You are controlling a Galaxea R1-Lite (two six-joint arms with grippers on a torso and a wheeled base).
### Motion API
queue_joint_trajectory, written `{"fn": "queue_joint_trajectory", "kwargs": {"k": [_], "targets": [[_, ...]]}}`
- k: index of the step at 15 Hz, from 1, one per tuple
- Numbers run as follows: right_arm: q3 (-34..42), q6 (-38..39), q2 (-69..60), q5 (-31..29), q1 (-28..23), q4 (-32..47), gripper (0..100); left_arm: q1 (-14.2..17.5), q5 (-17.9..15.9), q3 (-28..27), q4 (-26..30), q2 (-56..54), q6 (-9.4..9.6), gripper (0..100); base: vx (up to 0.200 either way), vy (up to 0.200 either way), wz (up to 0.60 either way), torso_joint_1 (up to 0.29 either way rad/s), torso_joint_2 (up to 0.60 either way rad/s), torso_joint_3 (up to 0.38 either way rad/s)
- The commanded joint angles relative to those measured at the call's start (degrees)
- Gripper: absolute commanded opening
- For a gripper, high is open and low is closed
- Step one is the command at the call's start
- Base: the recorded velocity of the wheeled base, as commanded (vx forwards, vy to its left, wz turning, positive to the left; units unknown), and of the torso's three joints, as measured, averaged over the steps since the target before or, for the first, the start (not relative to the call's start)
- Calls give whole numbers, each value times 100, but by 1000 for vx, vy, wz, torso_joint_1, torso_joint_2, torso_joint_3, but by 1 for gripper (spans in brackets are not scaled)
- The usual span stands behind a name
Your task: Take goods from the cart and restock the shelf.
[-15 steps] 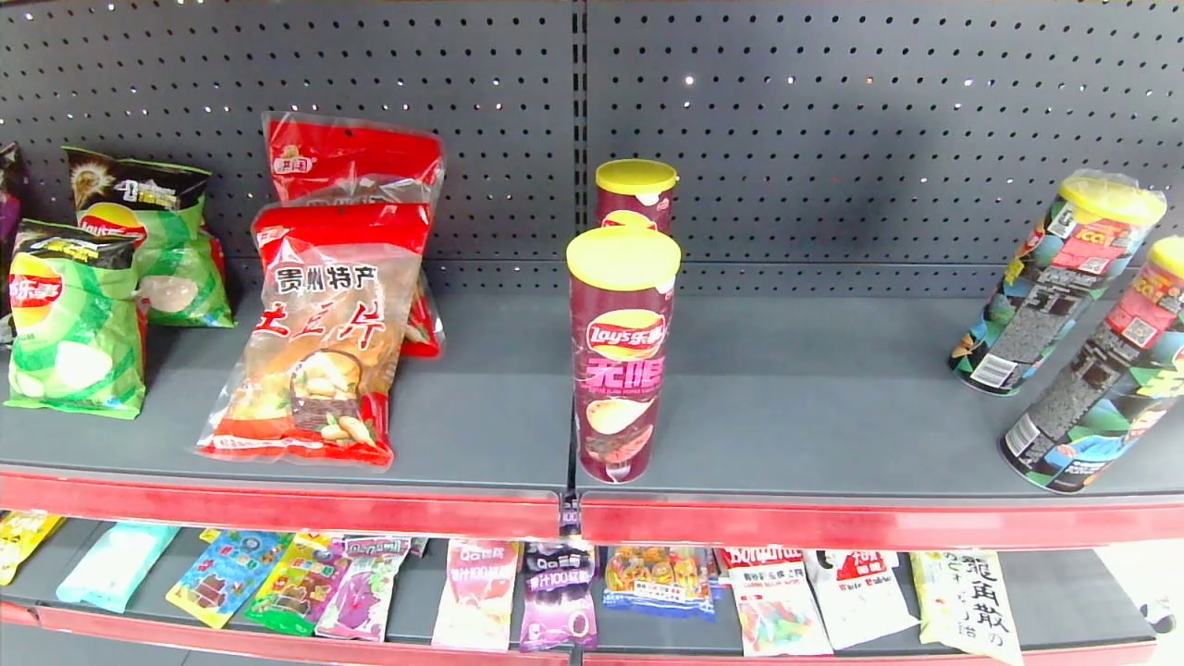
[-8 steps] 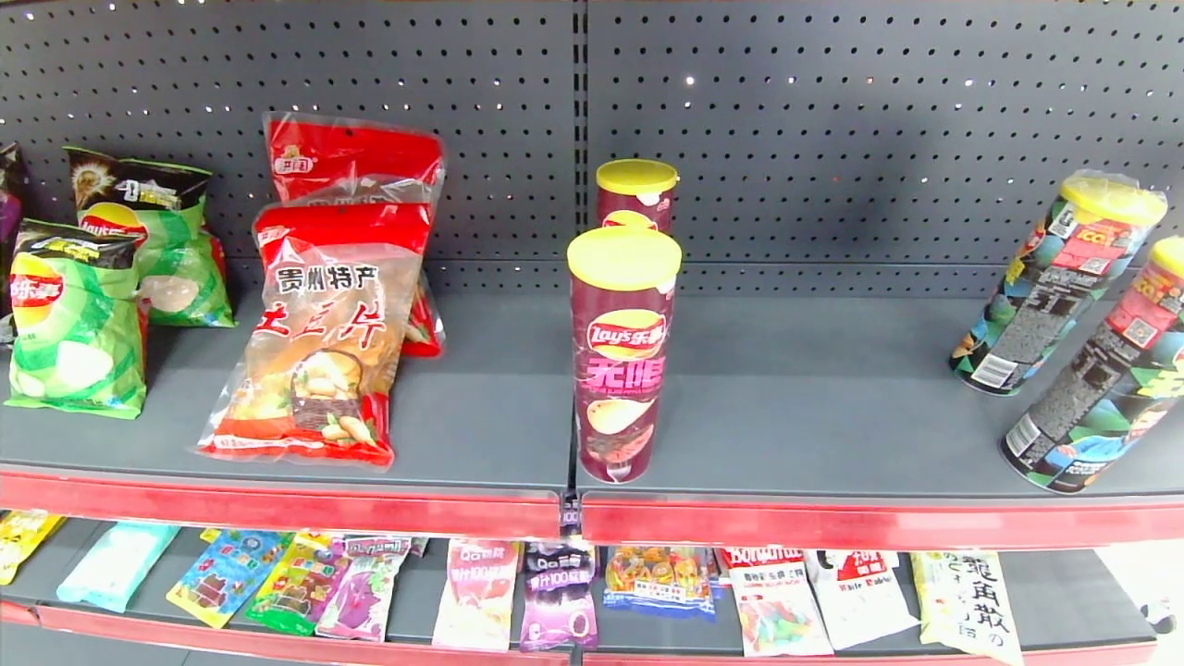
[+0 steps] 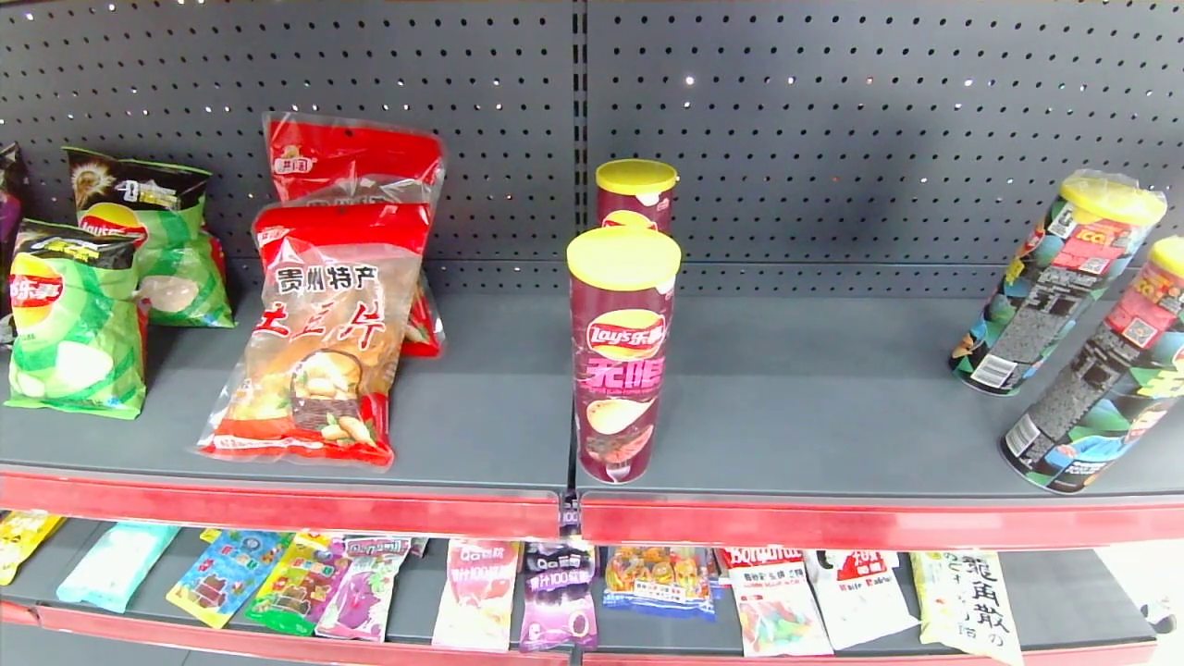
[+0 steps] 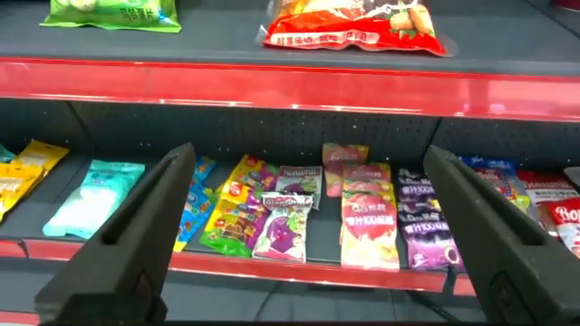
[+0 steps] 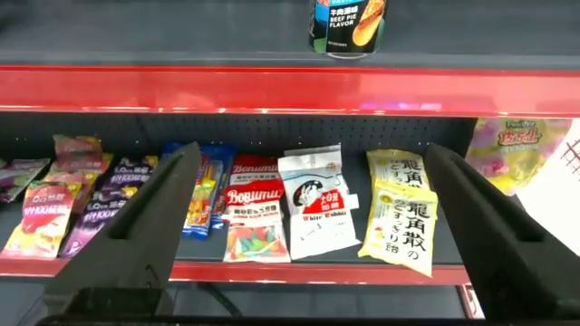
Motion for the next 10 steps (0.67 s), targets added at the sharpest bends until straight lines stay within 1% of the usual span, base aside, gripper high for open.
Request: {"fn": "queue_joint_trajectory", "kwargs": {"k": [1,10], "targets": [[0,-4,15,1,1,7,100,-5,2,1,-2,5,-1,100,0,-200,0,7,-2,-2],[0,5,6,10,1,-1,100,4,2,1,-2,5,-1,100,0,-200,0,2,3,5]]}}
